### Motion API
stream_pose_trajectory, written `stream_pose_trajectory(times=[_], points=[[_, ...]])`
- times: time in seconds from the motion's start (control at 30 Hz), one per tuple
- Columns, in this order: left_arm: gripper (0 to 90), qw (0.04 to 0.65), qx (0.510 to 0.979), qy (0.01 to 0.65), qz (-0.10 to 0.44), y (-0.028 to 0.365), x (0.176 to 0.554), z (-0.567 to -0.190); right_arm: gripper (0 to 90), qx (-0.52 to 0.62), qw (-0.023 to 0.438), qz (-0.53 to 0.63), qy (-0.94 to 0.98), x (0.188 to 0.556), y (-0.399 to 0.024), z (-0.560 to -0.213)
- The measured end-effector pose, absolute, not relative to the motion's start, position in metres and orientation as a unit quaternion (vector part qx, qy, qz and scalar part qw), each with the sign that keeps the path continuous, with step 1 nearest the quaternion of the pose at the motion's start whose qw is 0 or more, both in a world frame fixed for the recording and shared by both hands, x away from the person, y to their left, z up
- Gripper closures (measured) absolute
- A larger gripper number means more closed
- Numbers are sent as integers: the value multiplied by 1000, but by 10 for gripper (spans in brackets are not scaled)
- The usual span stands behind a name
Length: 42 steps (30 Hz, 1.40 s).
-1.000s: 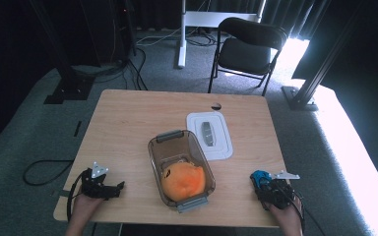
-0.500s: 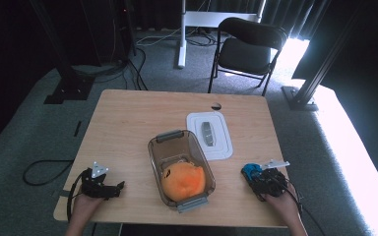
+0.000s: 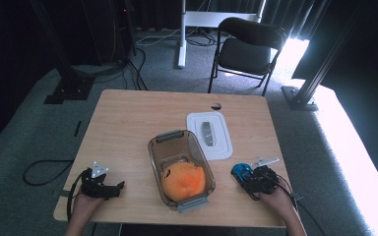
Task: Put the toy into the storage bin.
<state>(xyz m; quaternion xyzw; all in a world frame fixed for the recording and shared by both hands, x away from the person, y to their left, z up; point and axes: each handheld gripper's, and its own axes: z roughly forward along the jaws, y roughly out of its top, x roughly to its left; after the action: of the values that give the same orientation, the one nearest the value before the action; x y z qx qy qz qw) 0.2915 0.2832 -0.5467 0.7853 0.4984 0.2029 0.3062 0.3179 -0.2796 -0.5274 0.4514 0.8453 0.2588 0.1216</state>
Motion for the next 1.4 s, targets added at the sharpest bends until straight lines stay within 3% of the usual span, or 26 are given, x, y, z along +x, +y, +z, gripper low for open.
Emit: stream_pose_trajectory(times=[0.2,0.33,0.8,0.93,1.13,1.4], points=[[1,306,785,498,203,283,291,-547,135,471,146,265,829,306,-285,-535],[1,306,785,498,203,283,291,-547,256,459,155,284,827,299,-285,-535],[1,306,785,499,203,283,291,-547,258,406,94,286,863,312,-310,-527],[1,306,785,499,203,283,291,-547,257,408,105,300,856,308,-312,-532],[1,306,785,499,203,283,291,-547,121,419,122,280,855,309,-310,-534],[1,307,785,499,203,283,292,-547,106,424,124,265,857,318,-302,-530]])
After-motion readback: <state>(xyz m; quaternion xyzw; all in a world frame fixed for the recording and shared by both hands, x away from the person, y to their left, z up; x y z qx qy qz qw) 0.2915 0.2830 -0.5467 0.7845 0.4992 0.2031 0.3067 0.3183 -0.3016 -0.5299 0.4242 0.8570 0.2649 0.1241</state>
